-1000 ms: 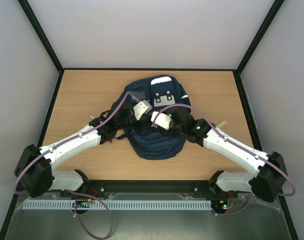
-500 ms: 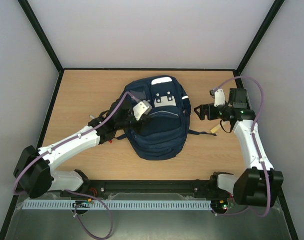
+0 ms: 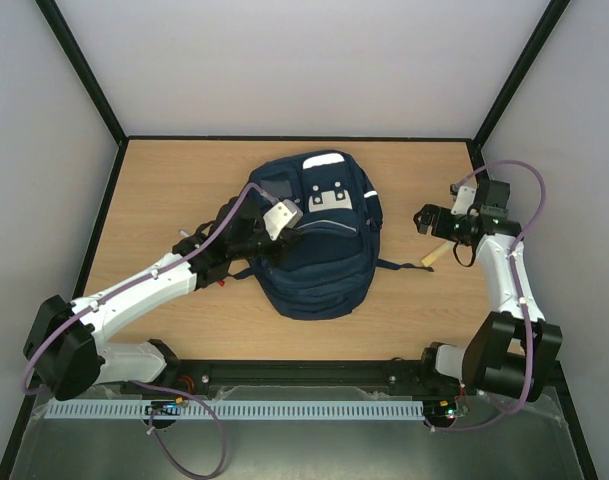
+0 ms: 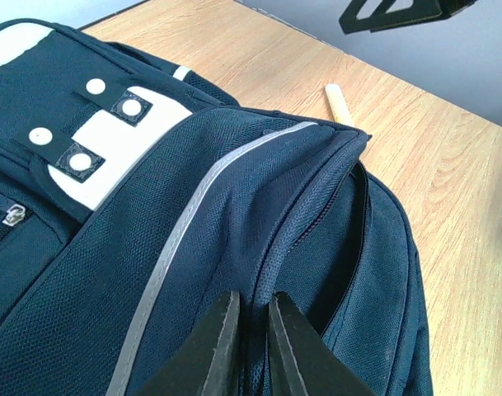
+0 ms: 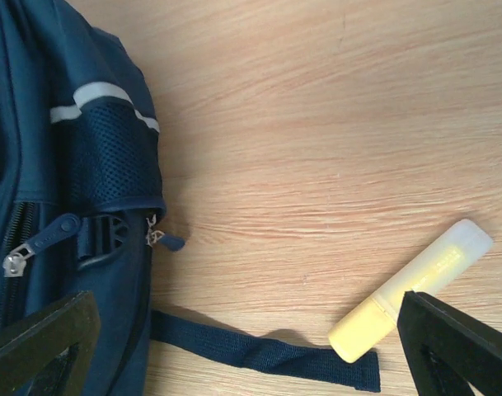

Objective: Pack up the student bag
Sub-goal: Pick up the stationery from the center of the board.

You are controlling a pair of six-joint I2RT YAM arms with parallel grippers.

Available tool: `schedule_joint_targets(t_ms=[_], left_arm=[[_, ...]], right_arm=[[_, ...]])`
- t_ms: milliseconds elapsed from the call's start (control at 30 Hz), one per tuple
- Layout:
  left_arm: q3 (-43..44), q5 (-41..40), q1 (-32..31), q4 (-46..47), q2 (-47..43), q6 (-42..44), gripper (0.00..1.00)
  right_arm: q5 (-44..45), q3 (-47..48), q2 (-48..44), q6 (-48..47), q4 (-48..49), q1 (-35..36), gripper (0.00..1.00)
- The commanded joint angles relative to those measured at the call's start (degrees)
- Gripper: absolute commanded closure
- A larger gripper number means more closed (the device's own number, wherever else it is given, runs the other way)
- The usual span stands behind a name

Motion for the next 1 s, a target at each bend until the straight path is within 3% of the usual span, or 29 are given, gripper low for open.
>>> schedule_joint_targets(t_ms=[0,200,400,700,967], left_arm=[[1.21,1.73,0.16,3.78,-3.19,-1.21,0.88],[1.30,2.03,0.16,3.71,-3.02,-1.33,0.88],[1.45,2.15,0.16,3.55,-2.57,-1.38,0.89],[1.47,2.11,0.16,3.47,-2.57,-1.42,0.89],[1.49,2.40,0.16,3.45,-2.42,-1.55,0.89]], right_arm=[[-1.88,0.33,1.36,-3.68,-3.61,0.07,0.01],[-4.26,-2.18,-4.39,-15.50,-5.94,0.07,0.01],[-0.93,-5.01,-7.57,-25.75,-10.50,0.18,0.03],[8.20,-6.07,-0.83,-23.71,-13.84,0.18,0.20],[13.87,-5.21,4.76,-18.04,-10.27,0.16,0.24]])
